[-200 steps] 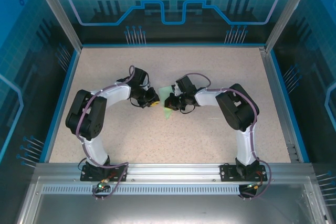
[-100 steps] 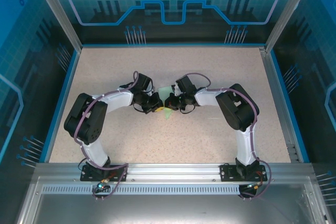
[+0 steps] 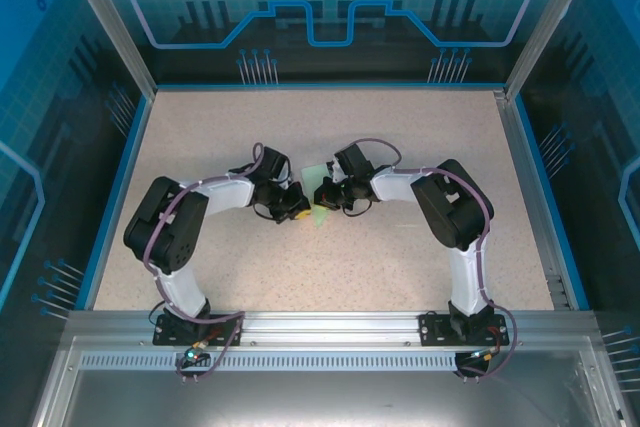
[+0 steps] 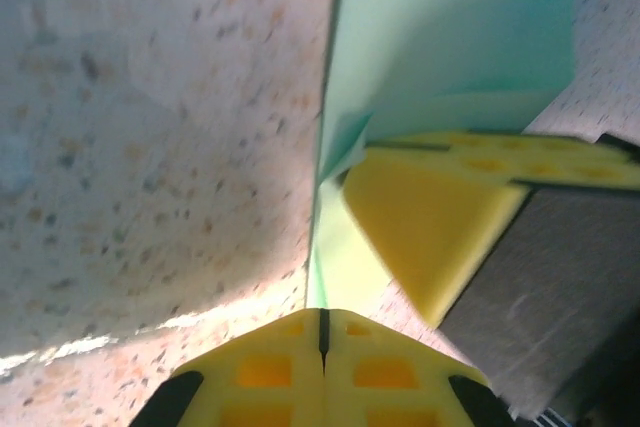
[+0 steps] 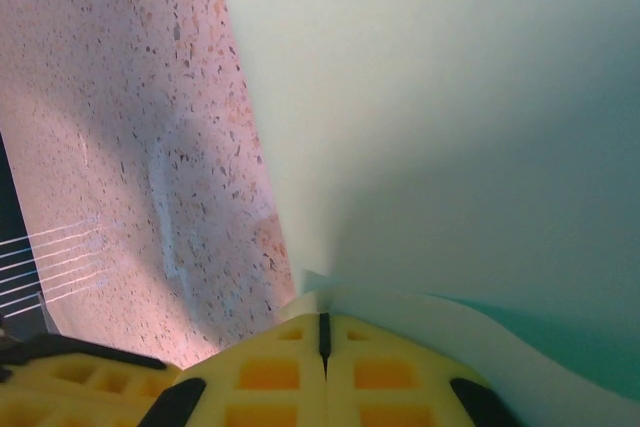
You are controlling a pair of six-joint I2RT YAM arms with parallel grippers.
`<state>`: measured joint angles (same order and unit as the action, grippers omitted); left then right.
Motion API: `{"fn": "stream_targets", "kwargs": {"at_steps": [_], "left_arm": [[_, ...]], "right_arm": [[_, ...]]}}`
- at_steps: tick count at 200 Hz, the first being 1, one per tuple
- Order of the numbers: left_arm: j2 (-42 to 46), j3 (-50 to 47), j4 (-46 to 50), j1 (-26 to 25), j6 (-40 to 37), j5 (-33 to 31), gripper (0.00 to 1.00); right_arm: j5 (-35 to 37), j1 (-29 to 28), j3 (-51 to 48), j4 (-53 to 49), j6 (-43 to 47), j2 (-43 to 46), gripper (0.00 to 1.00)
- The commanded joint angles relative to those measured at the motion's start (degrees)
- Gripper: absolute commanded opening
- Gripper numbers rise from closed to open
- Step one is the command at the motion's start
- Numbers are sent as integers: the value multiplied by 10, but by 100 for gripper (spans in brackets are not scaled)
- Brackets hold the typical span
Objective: Fold a paper plane with a square sheet of paper (pick it up from the middle)
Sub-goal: Third fold the triangle at the center of the table.
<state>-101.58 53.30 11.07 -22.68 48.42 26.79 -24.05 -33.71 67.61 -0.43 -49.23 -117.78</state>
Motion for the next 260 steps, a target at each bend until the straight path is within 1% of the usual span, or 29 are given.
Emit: {"fn": "stream_targets", "kwargs": {"at_steps": [1,40,93,147,188,260], "left_arm": [[21,-20,-40,-15,26,45,1],[26,-50,-98,-22,57,62,1],[20,-68,-146,-30,82,78,2],[1,-52,-121,-40,70,66,2],[-10,-47,-100,-40,64,45,2],[-15,-39,-63,-40,54,25,2]], "right_arm": [[20,2,2,-50,1,-24,0],[22,3,1,-51,-5,-25,0],[22,3,2,-48,-10,-30,0],[24,3,3,-51,-10,-30,0],[25,3,4,-55,-9,-32,0],[27,4,9,-60,-8,-33,0]]}}
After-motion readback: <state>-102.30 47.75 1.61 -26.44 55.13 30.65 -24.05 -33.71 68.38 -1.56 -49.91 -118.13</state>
